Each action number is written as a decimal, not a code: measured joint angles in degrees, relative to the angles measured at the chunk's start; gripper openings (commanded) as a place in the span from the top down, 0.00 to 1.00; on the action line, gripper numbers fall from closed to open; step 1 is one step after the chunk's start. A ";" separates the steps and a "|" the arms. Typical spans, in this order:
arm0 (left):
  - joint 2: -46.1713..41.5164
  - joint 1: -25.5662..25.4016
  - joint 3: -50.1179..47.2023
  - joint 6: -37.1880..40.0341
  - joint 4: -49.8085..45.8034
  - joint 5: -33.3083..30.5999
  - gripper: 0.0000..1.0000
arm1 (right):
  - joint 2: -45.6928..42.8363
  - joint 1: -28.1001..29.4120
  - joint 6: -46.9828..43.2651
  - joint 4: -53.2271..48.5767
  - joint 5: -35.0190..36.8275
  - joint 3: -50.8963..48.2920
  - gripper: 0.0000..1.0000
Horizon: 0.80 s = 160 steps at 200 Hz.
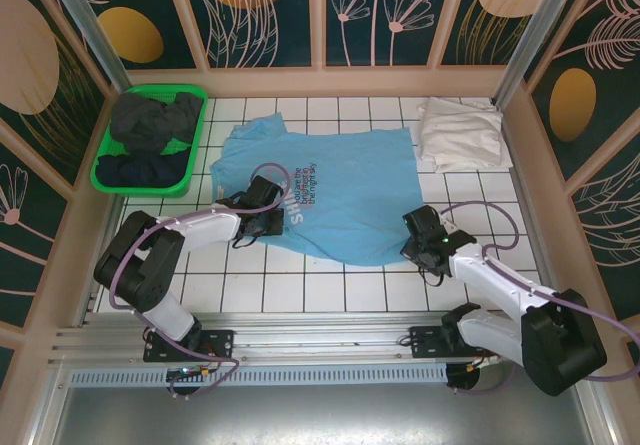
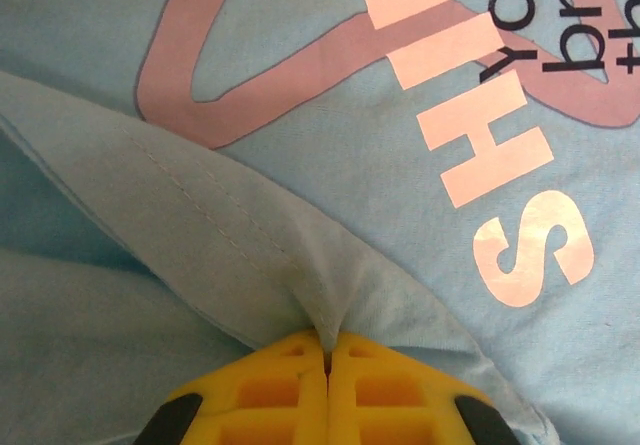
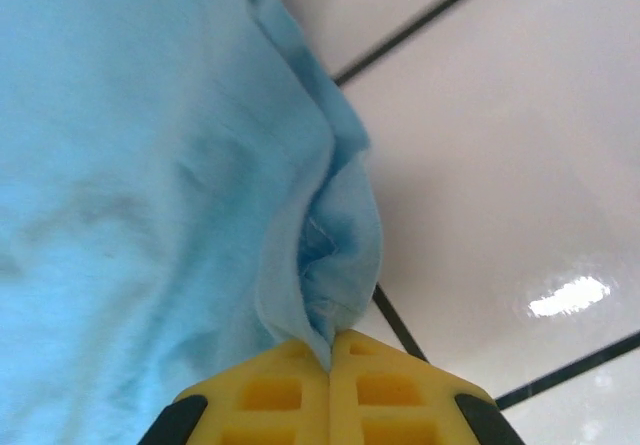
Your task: Fold and stack the t-shirts
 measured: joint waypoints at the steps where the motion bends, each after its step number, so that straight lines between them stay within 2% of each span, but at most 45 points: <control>1: 0.00 0.00 0.00 0.04 0.00 0.00 1.00 | 0.00 0.00 -0.07 0.02 0.00 0.07 0.99; 34: -0.76 0.02 2.21 0.42 -2.99 -3.63 1.00 | 1.86 -1.14 -3.06 0.00 0.94 5.22 1.00; 81: 0.04 0.94 11.58 2.49 -6.19 -9.35 1.00 | 7.58 -4.44 -8.46 2.14 2.32 12.52 1.00; 160: 12.50 1.55 24.96 5.07 -10.19 -16.57 1.00 | 24.83 -8.07 -17.05 8.22 0.74 22.69 1.00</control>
